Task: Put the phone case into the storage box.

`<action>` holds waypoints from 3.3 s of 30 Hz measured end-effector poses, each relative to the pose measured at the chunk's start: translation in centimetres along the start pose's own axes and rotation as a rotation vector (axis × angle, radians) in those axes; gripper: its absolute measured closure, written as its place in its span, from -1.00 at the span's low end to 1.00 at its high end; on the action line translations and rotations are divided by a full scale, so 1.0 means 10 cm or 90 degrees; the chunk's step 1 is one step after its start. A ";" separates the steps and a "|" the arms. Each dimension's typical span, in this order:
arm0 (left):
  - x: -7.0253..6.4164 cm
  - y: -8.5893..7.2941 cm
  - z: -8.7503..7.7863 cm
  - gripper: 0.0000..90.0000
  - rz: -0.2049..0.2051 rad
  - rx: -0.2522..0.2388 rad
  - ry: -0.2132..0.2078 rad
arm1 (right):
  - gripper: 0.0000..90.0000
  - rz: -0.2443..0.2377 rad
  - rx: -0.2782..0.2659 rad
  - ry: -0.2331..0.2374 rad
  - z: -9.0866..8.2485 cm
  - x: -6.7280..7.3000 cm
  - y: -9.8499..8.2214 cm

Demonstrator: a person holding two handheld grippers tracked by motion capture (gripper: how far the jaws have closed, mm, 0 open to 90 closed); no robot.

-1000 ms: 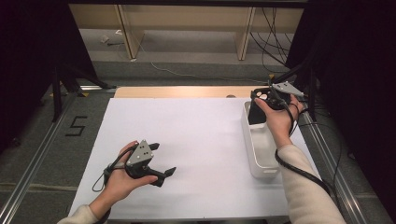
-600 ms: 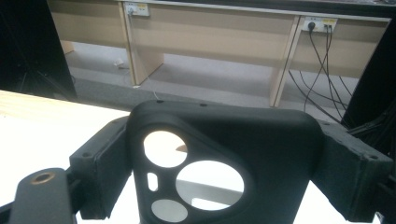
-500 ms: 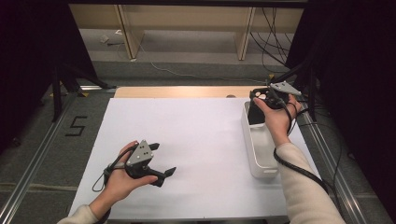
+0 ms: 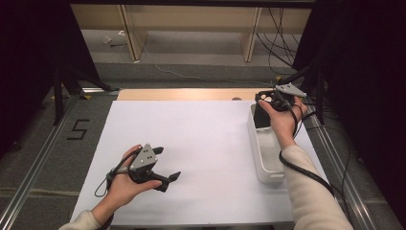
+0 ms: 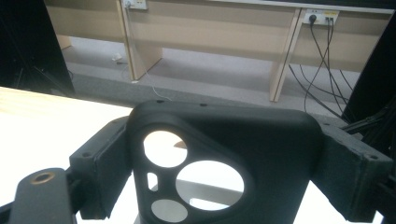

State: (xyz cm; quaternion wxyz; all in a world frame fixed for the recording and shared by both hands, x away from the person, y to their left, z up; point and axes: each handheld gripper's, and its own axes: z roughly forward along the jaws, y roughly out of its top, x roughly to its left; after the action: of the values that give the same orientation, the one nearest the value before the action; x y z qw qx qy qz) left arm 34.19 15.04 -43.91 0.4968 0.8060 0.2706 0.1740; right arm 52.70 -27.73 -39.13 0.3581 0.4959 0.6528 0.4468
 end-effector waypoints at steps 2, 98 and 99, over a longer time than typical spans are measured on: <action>0.00 0.00 0.00 -1.00 -0.001 0.000 0.000 | -0.67 0.002 0.000 -0.001 0.01 0.00 -0.01; 0.01 0.00 0.01 -1.00 -0.002 0.001 0.000 | -0.99 0.012 0.032 0.007 0.28 -0.10 -0.04; 0.01 0.00 0.01 -1.00 -0.002 0.000 0.000 | -0.99 0.013 0.032 0.009 0.27 -0.10 -0.04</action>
State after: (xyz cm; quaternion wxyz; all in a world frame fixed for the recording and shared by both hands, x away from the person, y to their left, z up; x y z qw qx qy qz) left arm 34.29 15.03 -43.99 0.4968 0.8059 0.2717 0.1732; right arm 55.28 -28.13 -40.45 0.3366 0.5084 0.6611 0.4373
